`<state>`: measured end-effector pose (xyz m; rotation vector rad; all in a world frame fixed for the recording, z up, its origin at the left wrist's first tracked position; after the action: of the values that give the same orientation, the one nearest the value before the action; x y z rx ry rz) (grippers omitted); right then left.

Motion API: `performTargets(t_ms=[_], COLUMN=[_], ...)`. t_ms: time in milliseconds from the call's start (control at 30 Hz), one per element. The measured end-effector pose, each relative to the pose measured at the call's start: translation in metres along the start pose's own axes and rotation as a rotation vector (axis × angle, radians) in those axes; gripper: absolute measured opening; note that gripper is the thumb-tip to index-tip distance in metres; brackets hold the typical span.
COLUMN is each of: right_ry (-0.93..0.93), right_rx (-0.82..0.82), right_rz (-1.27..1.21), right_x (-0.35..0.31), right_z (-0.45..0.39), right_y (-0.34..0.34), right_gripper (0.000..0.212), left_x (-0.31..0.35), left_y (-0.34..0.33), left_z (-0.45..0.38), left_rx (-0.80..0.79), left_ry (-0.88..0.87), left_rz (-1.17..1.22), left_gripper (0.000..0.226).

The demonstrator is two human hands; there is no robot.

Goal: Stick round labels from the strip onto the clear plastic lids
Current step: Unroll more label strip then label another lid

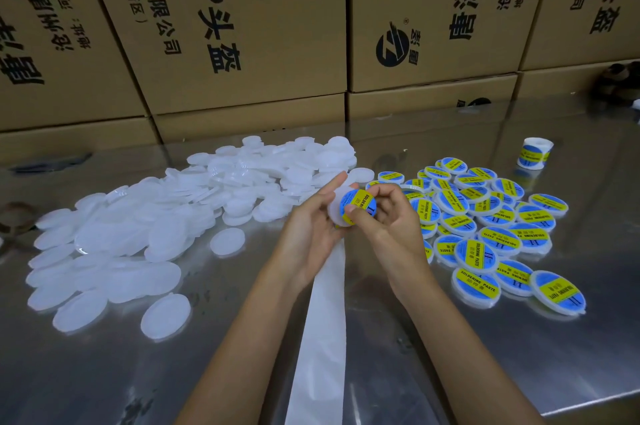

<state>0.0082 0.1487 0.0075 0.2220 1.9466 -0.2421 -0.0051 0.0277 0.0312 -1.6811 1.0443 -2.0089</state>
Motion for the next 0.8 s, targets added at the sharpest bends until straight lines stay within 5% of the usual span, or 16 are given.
performTargets(t_ms=[800], right_ry=[0.103], right_rx=[0.056], right_rz=[0.223], right_x=[0.009], right_z=[0.001], right_y=[-0.006], right_gripper=[0.033], left_x=[-0.006], left_y=[-0.003], left_z=[-0.001], left_rx=[-0.005], left_ry=[-0.013], left_rz=[0.016], left_gripper=[0.034])
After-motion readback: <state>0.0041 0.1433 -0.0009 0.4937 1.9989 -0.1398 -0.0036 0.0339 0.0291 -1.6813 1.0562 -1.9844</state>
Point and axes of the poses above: each hand's wrist, its own z-axis away from the middle knuckle, its own y-axis out of the back of the hand, x = y × z, the point moved 1 cm from there along -z, towards the middle knuckle, and after that the axes turned 13 degrees about z, right-handed, at the moved point
